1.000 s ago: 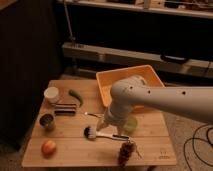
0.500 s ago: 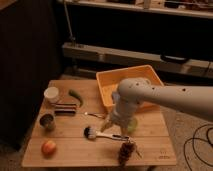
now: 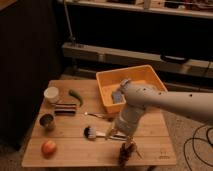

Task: Place grapes in table surface

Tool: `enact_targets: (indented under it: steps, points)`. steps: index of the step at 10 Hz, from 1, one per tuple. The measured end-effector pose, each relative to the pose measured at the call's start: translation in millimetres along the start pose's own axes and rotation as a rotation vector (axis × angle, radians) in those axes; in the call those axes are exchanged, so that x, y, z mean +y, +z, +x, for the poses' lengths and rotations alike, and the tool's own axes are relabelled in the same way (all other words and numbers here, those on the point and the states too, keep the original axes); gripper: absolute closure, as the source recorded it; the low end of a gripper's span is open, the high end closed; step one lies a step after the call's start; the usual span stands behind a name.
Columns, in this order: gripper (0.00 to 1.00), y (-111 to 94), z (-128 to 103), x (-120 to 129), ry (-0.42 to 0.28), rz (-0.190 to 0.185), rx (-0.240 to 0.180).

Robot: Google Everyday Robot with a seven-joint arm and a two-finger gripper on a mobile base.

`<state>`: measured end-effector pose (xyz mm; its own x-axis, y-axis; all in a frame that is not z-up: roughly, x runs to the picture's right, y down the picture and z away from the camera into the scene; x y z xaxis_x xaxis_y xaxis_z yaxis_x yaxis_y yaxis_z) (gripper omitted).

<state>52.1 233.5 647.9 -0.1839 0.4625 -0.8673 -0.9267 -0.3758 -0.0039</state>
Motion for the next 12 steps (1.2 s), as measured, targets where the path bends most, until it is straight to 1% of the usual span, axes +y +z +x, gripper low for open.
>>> enact_targets:
  steps: [1,2,3,4,5,6,10,12]
  points:
    - [0.35,0.1,0.8,-1.6,0.004,0.001,0.005]
    - [0.35,4.7,2.6,-2.5,0.015,0.010,0.018]
    - [0.35,6.8,5.8,-9.8,0.031,0.022,0.023]
    - [0.35,6.0,8.5,-16.2,0.043,0.033,0.020]
    - [0.35,2.7,13.0,-21.6,0.057,0.055,0.011]
    - [0.35,0.0,15.6,-23.2,0.062,0.068,0.005]
    - [0.35,-4.7,14.9,-53.2,0.128,0.097,-0.006]
    - [0.35,-8.0,13.0,-66.7,0.152,0.104,-0.015]
